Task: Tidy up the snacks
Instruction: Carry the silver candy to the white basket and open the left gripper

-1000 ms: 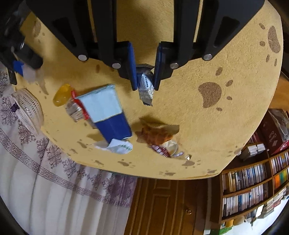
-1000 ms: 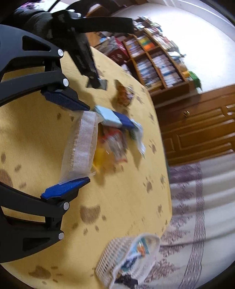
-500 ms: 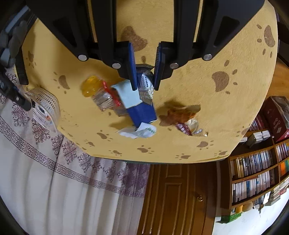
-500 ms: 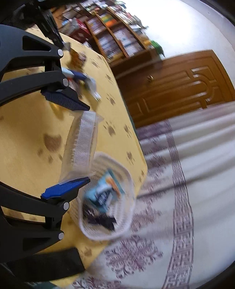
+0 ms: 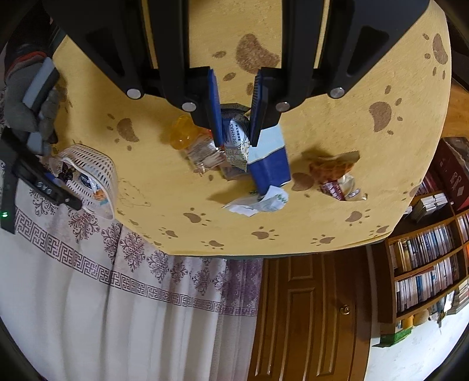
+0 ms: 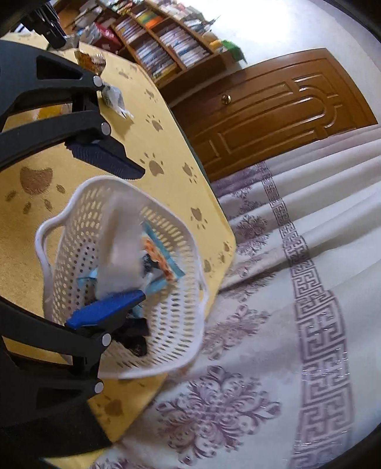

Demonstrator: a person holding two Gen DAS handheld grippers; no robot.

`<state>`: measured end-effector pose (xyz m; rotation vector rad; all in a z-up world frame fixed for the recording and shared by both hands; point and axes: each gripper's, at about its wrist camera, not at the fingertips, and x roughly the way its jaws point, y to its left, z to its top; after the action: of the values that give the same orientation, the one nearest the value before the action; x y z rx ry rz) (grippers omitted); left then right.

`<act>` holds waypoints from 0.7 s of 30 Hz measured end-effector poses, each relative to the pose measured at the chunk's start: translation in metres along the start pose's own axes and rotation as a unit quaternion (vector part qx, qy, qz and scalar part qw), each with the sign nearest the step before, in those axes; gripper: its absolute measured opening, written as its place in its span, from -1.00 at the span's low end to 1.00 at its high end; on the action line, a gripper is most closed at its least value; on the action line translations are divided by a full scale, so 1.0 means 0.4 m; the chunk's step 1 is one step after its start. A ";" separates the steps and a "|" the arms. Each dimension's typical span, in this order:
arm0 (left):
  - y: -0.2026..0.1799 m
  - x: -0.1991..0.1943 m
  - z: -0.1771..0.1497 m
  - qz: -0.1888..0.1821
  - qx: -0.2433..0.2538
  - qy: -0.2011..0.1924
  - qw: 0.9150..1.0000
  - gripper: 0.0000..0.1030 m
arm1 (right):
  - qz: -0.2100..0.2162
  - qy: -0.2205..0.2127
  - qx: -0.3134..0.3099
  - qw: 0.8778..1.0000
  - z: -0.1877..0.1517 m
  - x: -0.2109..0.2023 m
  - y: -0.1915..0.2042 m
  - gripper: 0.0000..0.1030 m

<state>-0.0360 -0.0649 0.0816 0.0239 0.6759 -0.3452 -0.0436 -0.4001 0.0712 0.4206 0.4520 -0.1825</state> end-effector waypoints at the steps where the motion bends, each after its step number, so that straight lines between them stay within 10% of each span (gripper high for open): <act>1: -0.006 0.002 0.003 0.000 0.003 0.000 1.000 -0.65 | 0.004 -0.003 0.003 1.000 -0.008 -0.008 -0.006 0.58; 21: -0.242 0.072 0.094 -0.081 0.073 0.000 0.994 -0.65 | -0.115 -0.139 0.046 0.983 -0.082 -0.166 -0.114 0.58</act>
<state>-0.0233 -0.1701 0.1021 0.1098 0.6537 -0.5502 -0.1267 -0.4217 0.0590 0.4264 0.2169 -0.4819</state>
